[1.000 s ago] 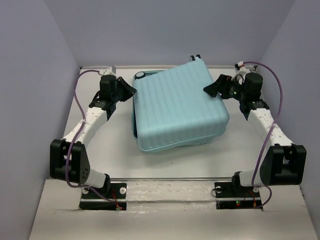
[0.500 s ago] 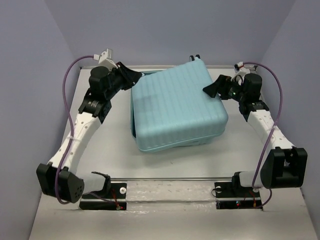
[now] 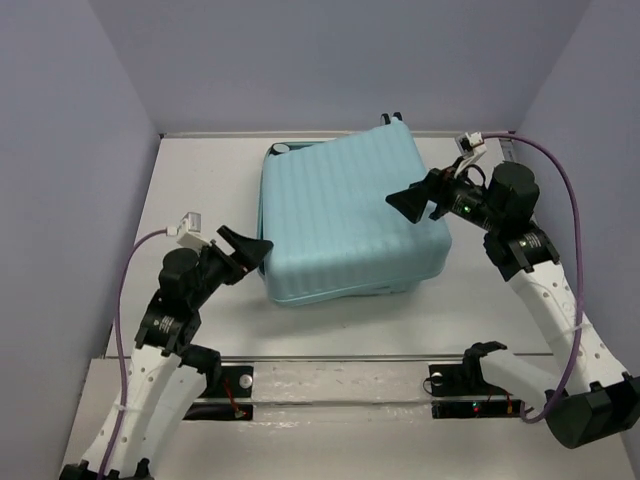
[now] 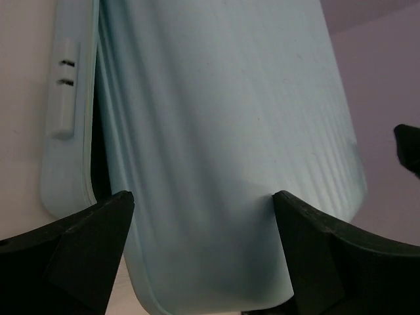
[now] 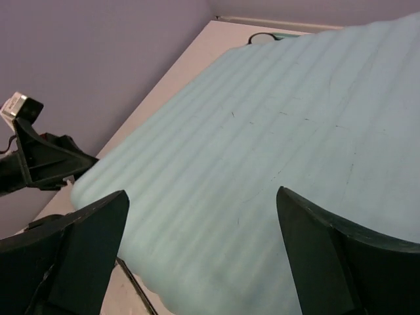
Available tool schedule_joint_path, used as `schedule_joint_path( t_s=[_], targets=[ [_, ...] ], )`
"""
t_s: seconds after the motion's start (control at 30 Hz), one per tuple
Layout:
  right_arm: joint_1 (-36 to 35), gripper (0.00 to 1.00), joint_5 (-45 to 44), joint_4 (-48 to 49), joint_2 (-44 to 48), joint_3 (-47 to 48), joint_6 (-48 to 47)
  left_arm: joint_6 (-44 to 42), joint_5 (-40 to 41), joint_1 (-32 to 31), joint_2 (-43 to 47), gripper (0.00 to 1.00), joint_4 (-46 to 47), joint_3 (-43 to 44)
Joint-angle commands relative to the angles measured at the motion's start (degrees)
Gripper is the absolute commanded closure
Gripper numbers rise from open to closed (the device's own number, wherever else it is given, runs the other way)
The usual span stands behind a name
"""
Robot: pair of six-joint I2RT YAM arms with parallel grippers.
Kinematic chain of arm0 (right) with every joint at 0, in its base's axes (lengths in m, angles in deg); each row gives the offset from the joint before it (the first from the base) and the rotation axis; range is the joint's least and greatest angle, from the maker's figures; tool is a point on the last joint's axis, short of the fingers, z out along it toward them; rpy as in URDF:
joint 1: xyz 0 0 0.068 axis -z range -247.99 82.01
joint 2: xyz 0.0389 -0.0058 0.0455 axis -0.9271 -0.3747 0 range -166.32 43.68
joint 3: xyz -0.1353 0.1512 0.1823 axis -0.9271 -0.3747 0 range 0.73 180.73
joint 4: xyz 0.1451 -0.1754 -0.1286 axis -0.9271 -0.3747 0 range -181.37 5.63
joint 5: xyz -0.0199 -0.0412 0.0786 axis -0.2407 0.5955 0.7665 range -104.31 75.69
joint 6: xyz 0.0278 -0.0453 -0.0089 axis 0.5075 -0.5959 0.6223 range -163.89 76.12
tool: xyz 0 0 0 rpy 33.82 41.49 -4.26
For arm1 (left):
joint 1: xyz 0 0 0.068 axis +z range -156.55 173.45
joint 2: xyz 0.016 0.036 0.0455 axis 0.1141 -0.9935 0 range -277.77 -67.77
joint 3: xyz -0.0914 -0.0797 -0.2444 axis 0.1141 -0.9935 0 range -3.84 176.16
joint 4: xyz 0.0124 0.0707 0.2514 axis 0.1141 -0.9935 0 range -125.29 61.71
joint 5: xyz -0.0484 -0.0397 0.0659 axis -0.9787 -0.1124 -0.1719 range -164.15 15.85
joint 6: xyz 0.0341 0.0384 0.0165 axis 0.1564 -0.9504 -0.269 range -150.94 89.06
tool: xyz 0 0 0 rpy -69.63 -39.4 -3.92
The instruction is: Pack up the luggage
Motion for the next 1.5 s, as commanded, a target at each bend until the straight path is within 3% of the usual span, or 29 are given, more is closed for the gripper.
schedule_joint_path(
  t_s=[0.0, 0.1, 0.2, 0.3, 0.47, 0.5, 0.53, 0.57, 0.7, 0.8, 0.9, 0.93, 1.03, 1.07, 1.17, 1.27, 1.47],
  targets=[
    [0.6, 0.0, -0.2, -1.5, -1.2, -0.3, -0.9, 17.1, -4.1, 0.3, 15.4, 0.01, 1.4, -9.9],
    [0.6, 0.0, 0.5, -0.3, -2.0, -1.7, -0.7, 24.0, -3.5, 0.3, 21.7, 0.01, 7.3, -16.1],
    [0.6, 0.0, -1.5, -0.2, -3.3, -2.0, -1.1, 25.6, -4.8, 0.3, 20.7, 0.01, 9.6, -19.3],
    [0.6, 0.0, -2.5, 0.2, -4.7, -1.9, -0.2, 23.3, -2.7, 0.3, 19.0, 0.01, 3.7, -18.9],
    [0.6, 0.0, -2.2, 3.0, -6.3, -2.1, 2.4, 29.3, 0.0, 0.3, 28.7, 0.01, 1.9, -22.4],
    [0.6, 0.09, -2.3, 2.7, -6.1, -1.9, 2.7, 27.1, 5.5, 0.3, 31.8, 0.01, -3.2, -21.5],
    [0.6, 0.09, -2.3, 2.4, -5.4, -1.9, 2.7, 25.5, 5.5, 0.3, 32.5, 0.01, -4.9, -19.9],
    [0.0, 0.15, -3.1, 2.5, -4.2, -2.3, 2.6, 23.9, 8.8, 0.3, 32.5, 0.01, -5.1, -16.7],
    [-0.6, 0.09, -7.5, -0.2, 3.4, 0.3, 1.1, 14.5, 10.4, 0.3, 21.2, 0.01, -4.8, -6.7],
    [-2.4, 0.02, -3.6, -2.9, 7.0, 3.4, -1.2, 9.8, 11.2, 0.3, 15.9, 0.01, -6.7, -2.3],
    [-9.4, 0.03, 2.3, -3.7, 7.0, 5.1, -2.5, 7.9, 13.2, 0.3, 16.8, 0.01, -4.8, 1.3],
    [-17.7, 0.03, 1.6, -4.0, 6.8, 4.3, -3.4, 6.9, 15.1, 0.3, 14.6, 0.01, -4.4, 3.0],
    [-35.0, 0.04, -11.4, -4.8, 3.7, 2.9, -9.7, 1.6, 14.0, 0.3, 5.3, 0.01, -2.9, 10.8],
    [-46.7, 0.04, -21.5, -6.7, 1.6, 3.6, -14.0, 0.3, 10.9, 0.3, 3.0, 0.01, -1.9, 13.8],
    [-63.7, 0.05, -37.2, -8.9, -8.2, 7.2, -19.2, -4.3, 8.3, 0.3, -5.1, 0.01, -0.6, 17.3],
    [-72.0, 0.05, -46.4, -8.0, -16.9, 9.0, -20.7, -6.3, 6.1, 0.8, -10.1, 0.01, 0.7, 20.0],
    [-76.4, 0.0, -55.7, 6.9, -29.6, 3.3, -18.4, -6.6, 1.7, 4.1, -11.3, 0.01, 3.8, 18.3]
  ],
)
